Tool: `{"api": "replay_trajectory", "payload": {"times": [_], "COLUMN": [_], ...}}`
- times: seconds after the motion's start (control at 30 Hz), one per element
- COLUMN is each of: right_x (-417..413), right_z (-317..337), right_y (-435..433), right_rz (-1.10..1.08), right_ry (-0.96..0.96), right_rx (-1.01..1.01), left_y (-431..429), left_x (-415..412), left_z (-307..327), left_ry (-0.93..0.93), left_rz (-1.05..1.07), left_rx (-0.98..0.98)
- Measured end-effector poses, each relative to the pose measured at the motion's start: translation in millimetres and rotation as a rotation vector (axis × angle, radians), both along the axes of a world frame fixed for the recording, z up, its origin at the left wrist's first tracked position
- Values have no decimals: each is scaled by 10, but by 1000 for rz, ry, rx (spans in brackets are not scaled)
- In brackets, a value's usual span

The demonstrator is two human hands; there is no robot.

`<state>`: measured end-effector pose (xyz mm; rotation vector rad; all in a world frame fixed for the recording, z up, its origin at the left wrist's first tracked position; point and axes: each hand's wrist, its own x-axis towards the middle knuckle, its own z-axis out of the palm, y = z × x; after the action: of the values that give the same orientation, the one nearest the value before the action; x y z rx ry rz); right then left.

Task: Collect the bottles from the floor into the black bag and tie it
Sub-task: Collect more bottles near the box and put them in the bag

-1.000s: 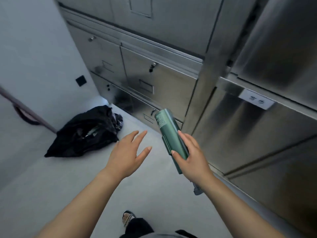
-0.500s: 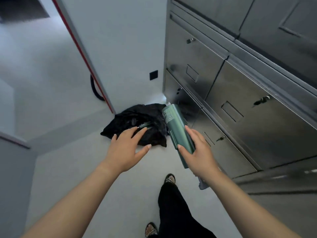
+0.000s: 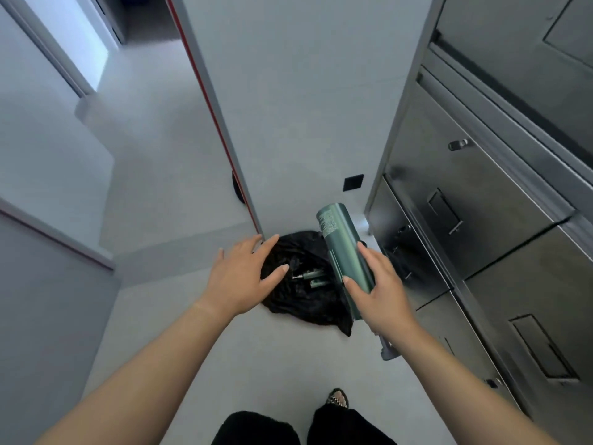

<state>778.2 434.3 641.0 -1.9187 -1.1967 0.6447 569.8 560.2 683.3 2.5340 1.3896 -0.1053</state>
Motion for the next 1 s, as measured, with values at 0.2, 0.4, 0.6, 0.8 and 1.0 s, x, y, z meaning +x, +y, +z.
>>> {"api": "replay_trajectory", "payload": {"times": [0.2, 0.4, 0.6, 0.8, 1.0], "right_x": [170, 84, -289, -465, -389], "right_z": [-34, 1, 51, 114, -53], "right_y": [518, 1025, 1518, 1809, 1815], "right_rz": [-52, -197, -453, -539, -516], "right_ry": [-14, -32, -27, -55, -74], "right_rx": [-5, 12, 2, 20, 0], "left_y": [660, 1550, 2379, 2735, 2796], "left_x": [218, 415, 514, 609, 620], "left_z": [-34, -62, 40, 85, -140], "left_ry": [-12, -28, -37, -25, 22], "left_rz": [-34, -212, -426, -586, -636], "left_rx": [-13, 14, 4, -1, 3]}}
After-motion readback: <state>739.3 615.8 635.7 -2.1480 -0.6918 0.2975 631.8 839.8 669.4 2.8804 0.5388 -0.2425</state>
